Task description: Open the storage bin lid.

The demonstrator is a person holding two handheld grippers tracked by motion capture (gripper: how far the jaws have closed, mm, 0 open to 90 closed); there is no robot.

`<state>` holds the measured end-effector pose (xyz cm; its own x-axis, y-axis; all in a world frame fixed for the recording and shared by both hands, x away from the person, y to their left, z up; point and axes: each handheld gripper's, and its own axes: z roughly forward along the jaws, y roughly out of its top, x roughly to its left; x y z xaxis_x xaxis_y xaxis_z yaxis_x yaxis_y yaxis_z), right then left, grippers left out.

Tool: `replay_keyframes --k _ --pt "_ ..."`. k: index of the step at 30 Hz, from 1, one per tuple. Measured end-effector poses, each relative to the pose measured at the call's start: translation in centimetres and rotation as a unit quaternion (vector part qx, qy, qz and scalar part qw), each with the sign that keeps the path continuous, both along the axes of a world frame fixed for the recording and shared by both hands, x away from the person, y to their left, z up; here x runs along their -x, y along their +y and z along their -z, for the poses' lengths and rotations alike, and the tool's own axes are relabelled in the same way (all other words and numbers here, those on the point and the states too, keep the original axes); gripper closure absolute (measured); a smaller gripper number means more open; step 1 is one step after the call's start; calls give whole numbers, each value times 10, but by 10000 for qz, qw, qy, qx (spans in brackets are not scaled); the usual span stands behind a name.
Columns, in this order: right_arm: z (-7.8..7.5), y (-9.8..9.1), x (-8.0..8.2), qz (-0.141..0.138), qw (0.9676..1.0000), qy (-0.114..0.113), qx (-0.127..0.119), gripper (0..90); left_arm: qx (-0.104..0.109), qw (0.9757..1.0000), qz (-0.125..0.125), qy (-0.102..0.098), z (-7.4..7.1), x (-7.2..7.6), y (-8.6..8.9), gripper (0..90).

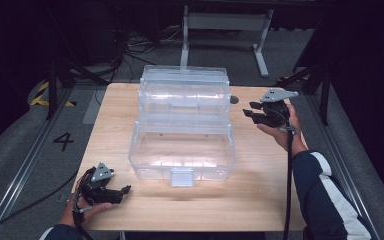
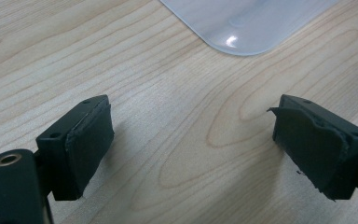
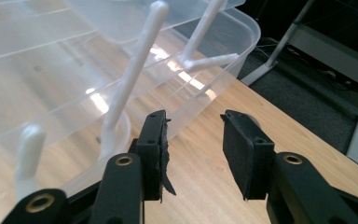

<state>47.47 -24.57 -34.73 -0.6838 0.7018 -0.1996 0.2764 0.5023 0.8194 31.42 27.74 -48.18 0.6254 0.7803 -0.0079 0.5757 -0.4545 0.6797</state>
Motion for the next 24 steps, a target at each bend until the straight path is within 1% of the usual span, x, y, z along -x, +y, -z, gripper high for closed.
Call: replay_keyframes --k 7,13,16,22,24 --pt "7 -8 23 -113 9999 -40 38 589 9 10000 3 4 0 0 0 126" --pt "17 -15 40 -220 9997 -12 46 574 4 10000 -8 1 0 0 0 126" --pt "22 -16 48 -246 9996 -16 143 562 3 10000 -8 2 0 0 0 126" --pt "34 -18 62 -310 9993 37 209 518 4 10000 -9 2 0 0 0 126" --pt "39 -19 67 -291 9993 35 251 504 4 10000 -10 3 0 0 0 126"
